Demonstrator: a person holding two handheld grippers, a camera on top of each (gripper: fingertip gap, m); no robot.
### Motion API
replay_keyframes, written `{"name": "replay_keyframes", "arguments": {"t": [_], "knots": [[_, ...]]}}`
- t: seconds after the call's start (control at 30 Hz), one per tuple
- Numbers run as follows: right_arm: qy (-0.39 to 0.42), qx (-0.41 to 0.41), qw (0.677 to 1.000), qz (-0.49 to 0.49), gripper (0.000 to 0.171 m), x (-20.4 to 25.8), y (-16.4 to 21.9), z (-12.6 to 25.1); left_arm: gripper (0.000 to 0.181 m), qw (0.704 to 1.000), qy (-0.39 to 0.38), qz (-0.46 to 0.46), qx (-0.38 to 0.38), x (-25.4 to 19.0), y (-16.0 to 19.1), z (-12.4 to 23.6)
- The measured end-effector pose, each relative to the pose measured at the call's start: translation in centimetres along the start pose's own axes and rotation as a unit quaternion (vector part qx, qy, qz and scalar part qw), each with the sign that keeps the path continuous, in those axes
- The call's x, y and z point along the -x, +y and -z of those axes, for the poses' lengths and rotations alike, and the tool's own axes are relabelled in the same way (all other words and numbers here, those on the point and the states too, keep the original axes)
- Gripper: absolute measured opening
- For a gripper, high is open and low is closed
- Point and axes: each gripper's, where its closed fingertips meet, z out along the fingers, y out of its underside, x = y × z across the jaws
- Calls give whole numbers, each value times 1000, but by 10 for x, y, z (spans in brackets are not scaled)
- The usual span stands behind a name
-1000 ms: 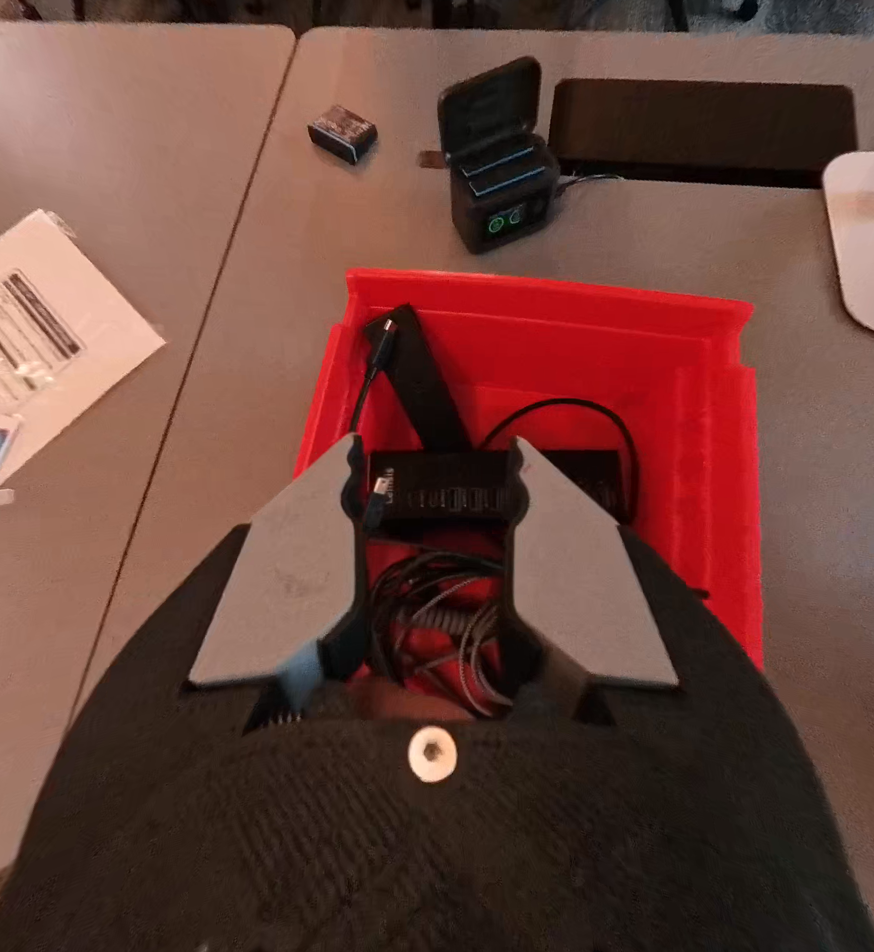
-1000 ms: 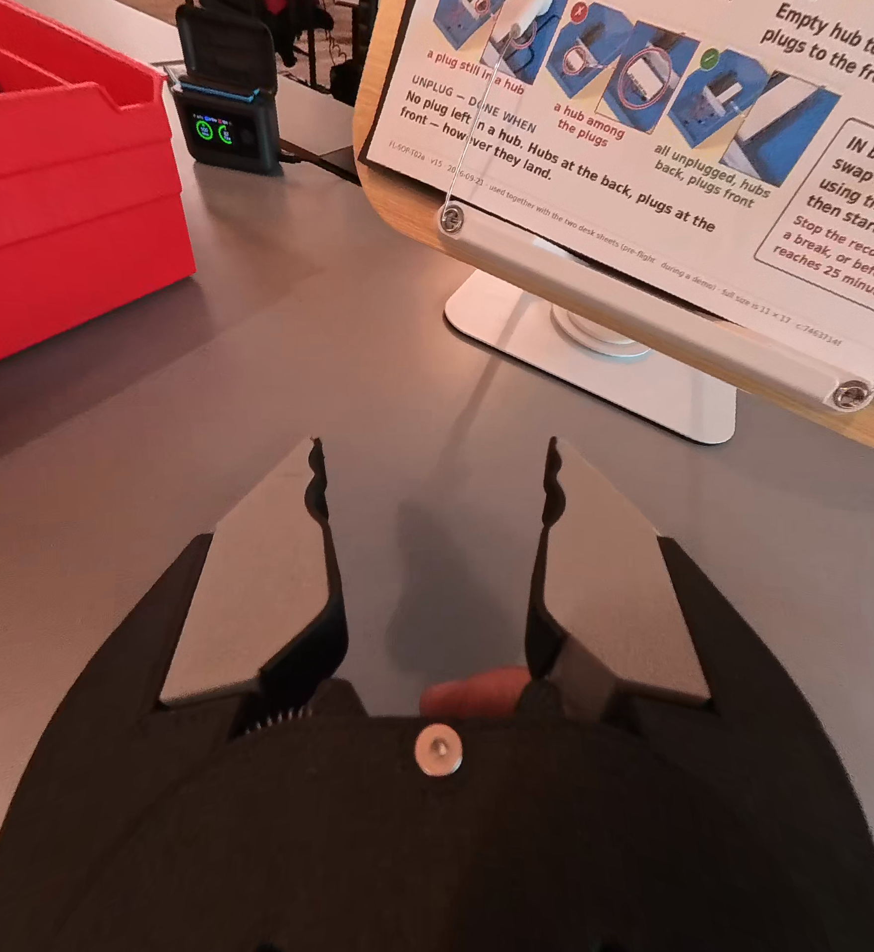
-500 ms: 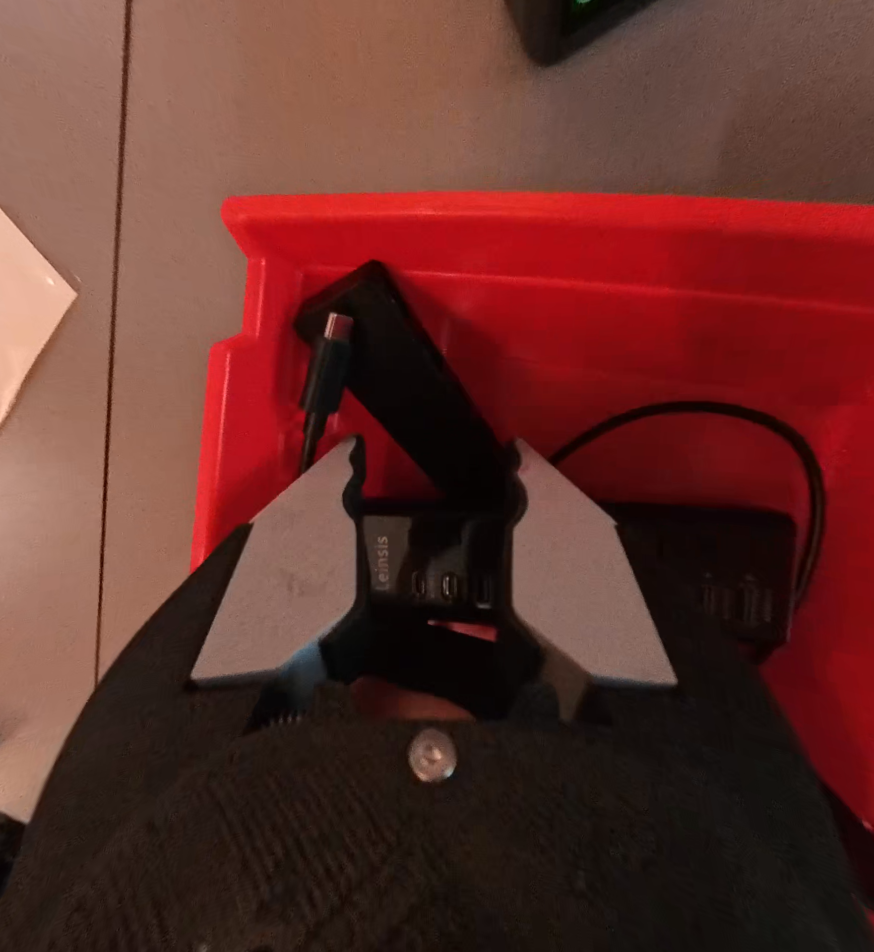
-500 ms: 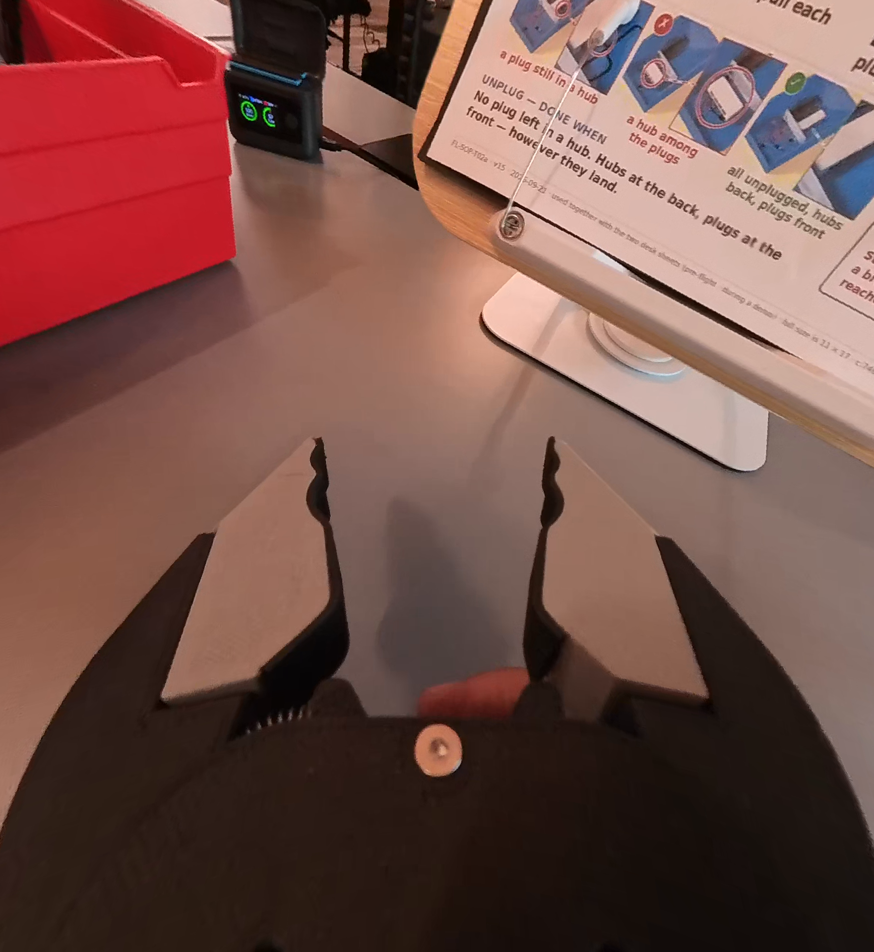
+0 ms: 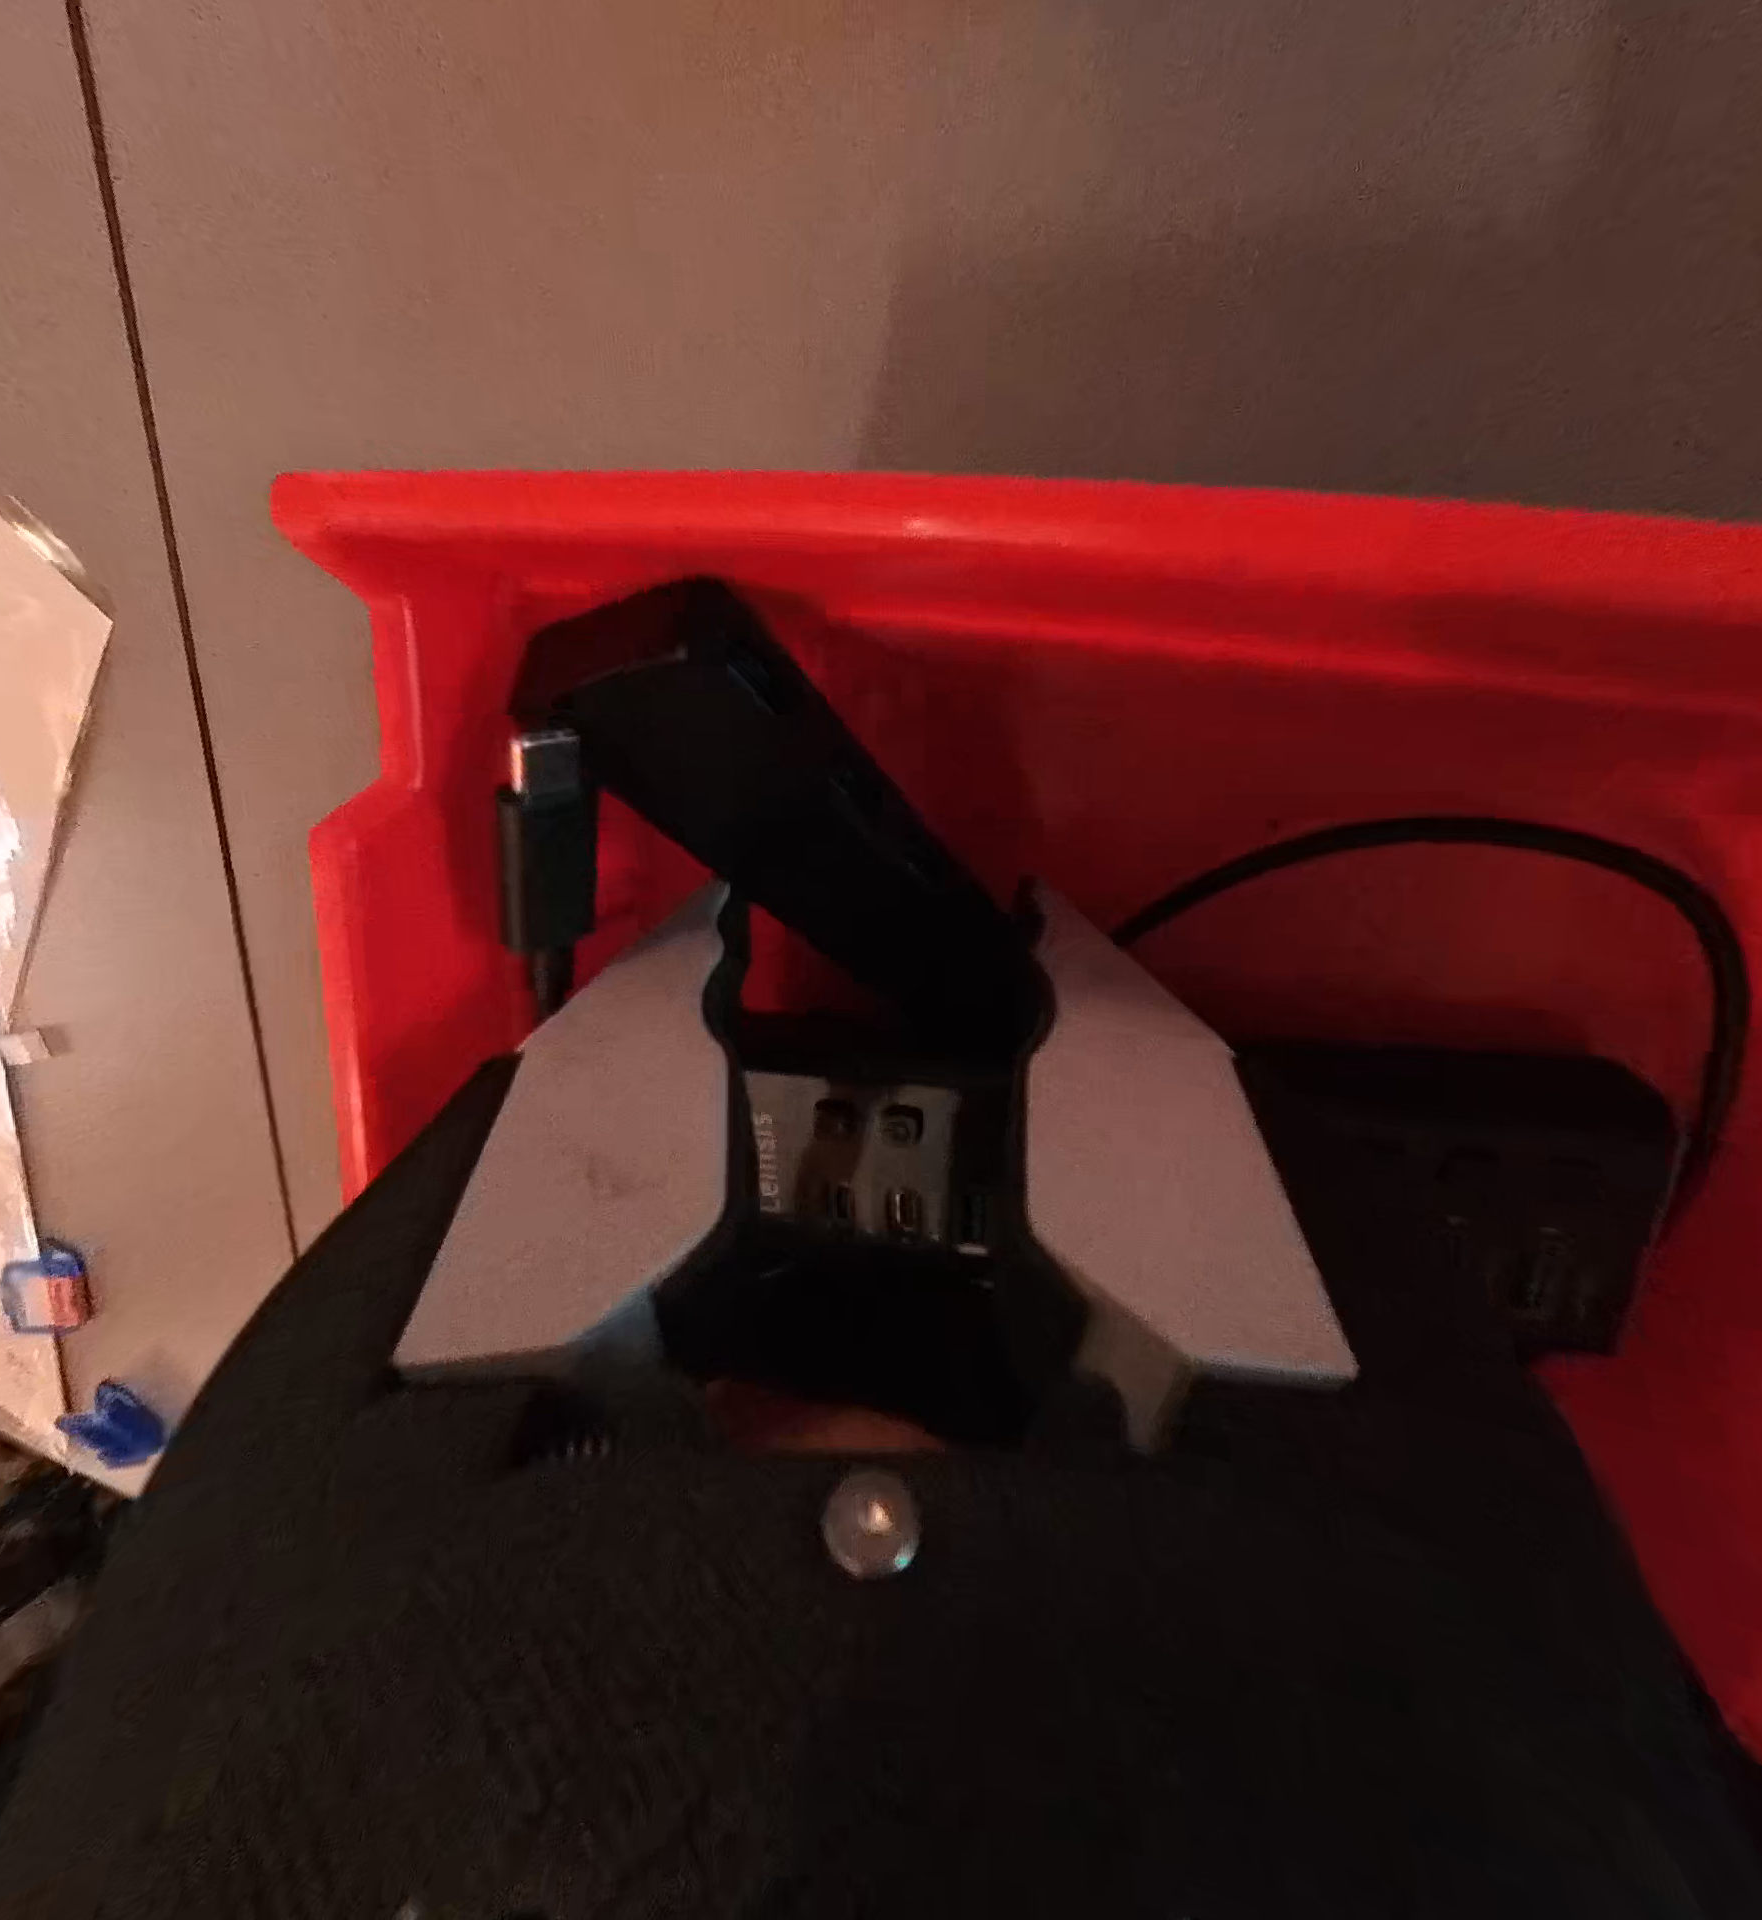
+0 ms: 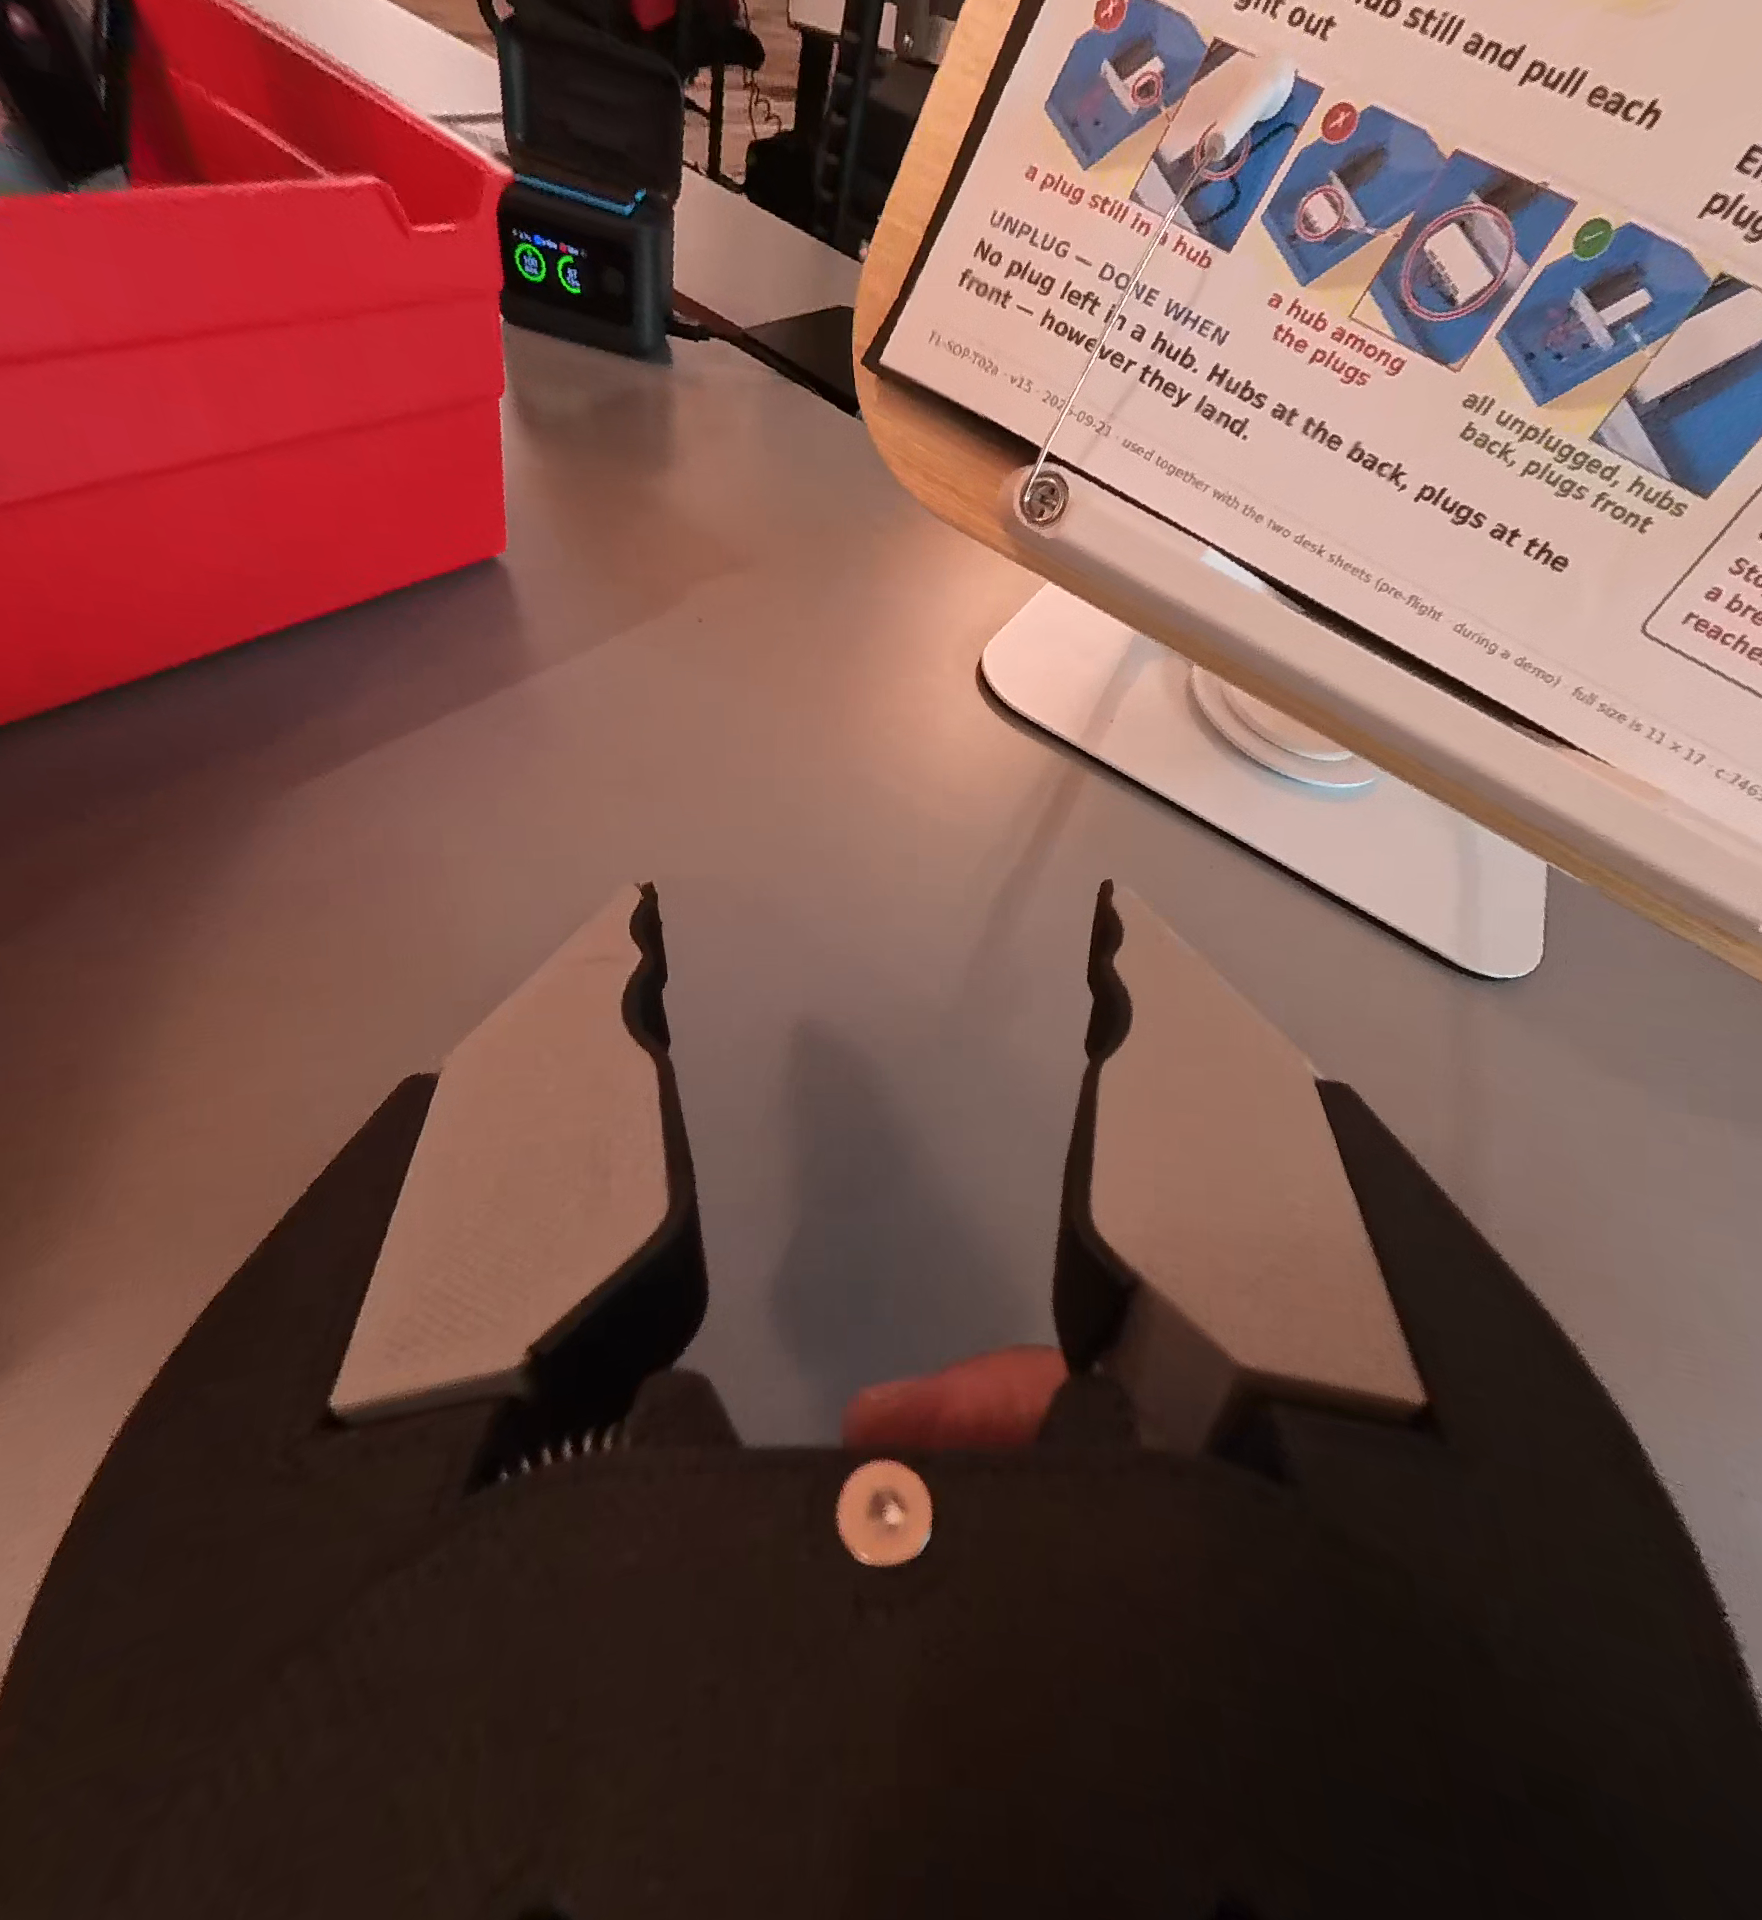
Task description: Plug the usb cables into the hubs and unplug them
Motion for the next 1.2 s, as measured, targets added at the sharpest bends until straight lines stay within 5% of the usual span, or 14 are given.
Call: {"name": "replay_keyframes", "arguments": {"t": [0.5,0.87,1.2], "knots": [[-1,-6,1000,-6,77,-4,-1,2,39,980,28,-23,-194,-3,-21,109],[1,-11,1000,-20,75,-11,0,6,36,919,162,54,-355,-18,-35,201],[1,-8,1000,-12,74,-9,2,5,35,890,181,70,-413,-5,-29,231]]}}
